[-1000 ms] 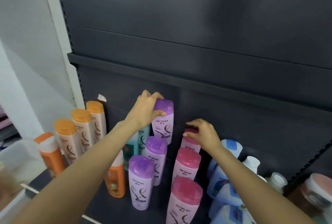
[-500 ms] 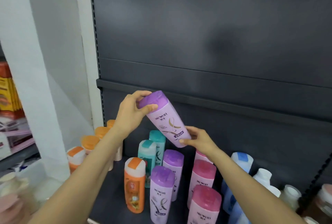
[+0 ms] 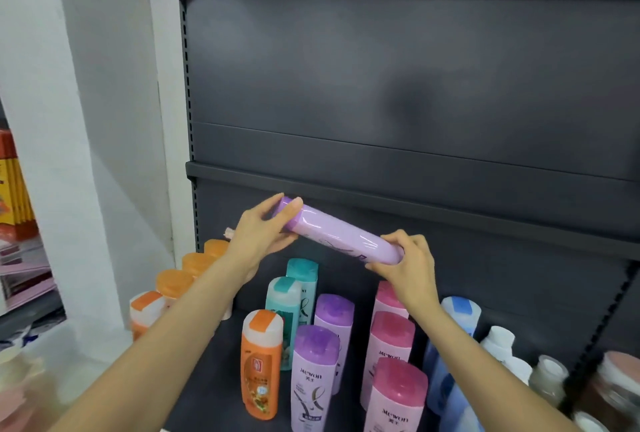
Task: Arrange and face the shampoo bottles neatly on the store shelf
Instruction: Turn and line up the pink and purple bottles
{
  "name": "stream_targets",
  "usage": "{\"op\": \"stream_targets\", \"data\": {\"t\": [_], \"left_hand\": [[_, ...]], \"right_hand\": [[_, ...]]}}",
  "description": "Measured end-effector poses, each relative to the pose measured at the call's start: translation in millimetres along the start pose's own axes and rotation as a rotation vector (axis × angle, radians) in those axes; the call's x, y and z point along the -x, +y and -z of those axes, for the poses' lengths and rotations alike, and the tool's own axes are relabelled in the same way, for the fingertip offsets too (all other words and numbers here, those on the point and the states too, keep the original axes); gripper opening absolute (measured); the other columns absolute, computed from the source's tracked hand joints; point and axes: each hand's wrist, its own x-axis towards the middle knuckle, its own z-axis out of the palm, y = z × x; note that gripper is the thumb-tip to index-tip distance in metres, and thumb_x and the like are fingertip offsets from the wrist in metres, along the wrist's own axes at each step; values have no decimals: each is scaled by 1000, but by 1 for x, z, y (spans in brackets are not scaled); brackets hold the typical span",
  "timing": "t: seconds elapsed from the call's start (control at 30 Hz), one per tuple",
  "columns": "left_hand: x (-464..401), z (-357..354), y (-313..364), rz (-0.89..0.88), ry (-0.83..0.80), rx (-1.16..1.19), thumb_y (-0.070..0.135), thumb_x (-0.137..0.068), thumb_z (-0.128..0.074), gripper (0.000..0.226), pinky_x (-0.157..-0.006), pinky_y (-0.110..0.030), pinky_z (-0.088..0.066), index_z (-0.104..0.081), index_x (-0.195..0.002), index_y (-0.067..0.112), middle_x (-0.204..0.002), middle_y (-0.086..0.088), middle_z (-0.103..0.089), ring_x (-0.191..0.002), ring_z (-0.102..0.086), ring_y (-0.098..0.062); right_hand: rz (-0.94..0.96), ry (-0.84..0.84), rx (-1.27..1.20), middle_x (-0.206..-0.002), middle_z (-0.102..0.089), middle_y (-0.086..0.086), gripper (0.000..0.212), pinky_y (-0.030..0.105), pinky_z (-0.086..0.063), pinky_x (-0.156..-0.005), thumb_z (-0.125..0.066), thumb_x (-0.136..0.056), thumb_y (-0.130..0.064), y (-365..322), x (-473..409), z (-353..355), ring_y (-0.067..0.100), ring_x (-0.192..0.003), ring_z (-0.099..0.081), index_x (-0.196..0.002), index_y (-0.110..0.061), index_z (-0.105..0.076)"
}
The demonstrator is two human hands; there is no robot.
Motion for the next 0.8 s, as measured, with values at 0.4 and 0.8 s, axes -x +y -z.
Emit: {"op": "stream_targets", "data": {"t": [0.4,0.8], "left_hand": [[12,-3,5,-246,-90,85,3,-79,-70,44,-78,-33,-59,-57,-108,33,-119,-10,-62,-108,-63,-27],[12,20,0,-225,-218,-140,8,-75,-73,68,-86,-16,-51,-44,-134,29,-122,16,-59,-103,-64,-1]], "right_hand": [[-319,-42,-391,-108,-63,2,70,41,-56,-85,-77,-67,2,-6,-2,16,26,-99,-63,-128,-16,-49],[-460,-220,-1032,-114,-69,10,31,33,-55,-89,-53,-94,-12,6,-9,41,21,-103,-67,-124,-6,-57]]}}
